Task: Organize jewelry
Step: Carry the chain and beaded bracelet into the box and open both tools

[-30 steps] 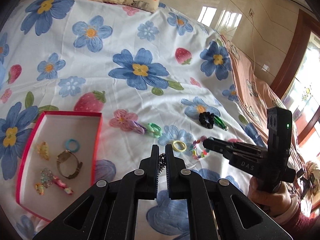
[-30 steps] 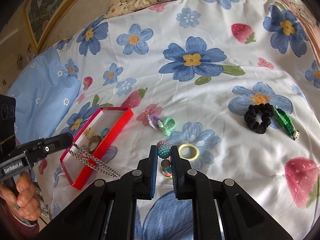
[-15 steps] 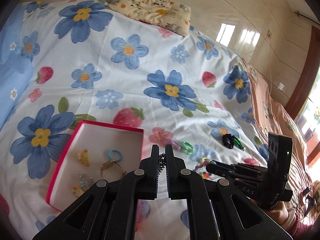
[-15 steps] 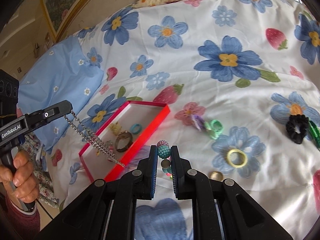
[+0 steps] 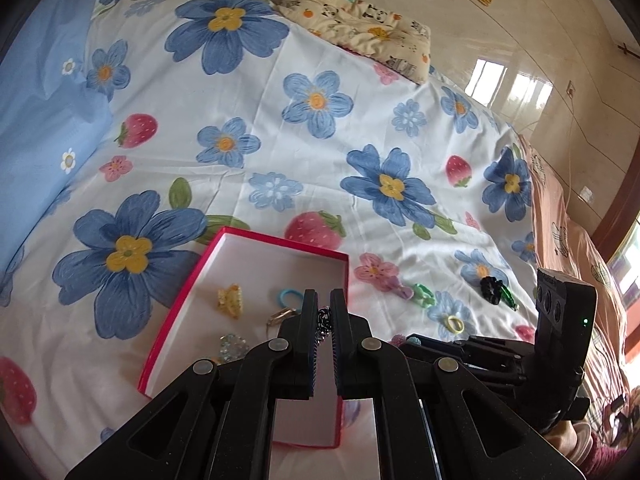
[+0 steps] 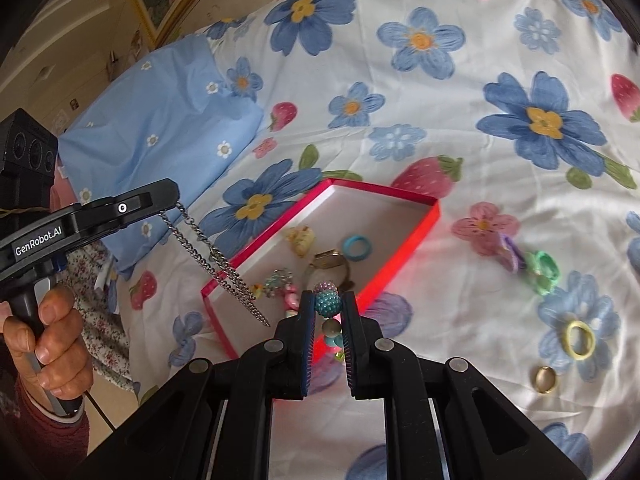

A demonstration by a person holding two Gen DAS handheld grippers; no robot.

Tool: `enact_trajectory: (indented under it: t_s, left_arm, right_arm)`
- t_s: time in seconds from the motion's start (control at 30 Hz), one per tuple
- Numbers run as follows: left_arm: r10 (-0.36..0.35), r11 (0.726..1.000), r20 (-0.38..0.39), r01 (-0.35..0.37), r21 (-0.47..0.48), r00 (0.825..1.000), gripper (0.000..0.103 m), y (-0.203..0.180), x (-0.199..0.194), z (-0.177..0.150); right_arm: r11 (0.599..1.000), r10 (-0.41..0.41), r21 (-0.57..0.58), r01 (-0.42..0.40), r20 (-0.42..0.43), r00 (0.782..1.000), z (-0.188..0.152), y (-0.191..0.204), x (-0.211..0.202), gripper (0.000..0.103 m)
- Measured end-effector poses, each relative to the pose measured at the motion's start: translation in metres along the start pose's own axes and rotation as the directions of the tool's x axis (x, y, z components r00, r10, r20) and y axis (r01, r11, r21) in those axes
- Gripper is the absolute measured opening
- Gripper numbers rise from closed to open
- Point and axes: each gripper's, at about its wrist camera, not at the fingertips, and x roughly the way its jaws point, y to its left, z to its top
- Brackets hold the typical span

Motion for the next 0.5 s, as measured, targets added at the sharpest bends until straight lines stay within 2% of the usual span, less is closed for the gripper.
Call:
enact_trajectory:
  t_s: [0.5]
  left_arm:
    - [0.054,0.993,-0.078,-0.062,-0.104,0.995,0.005,0.051,0.022,-0.023]
  right_arm:
    - [0.996,0.078,-0.036,-0.083,-0.121,0.99,-0.012,0.038,0.059,0.012]
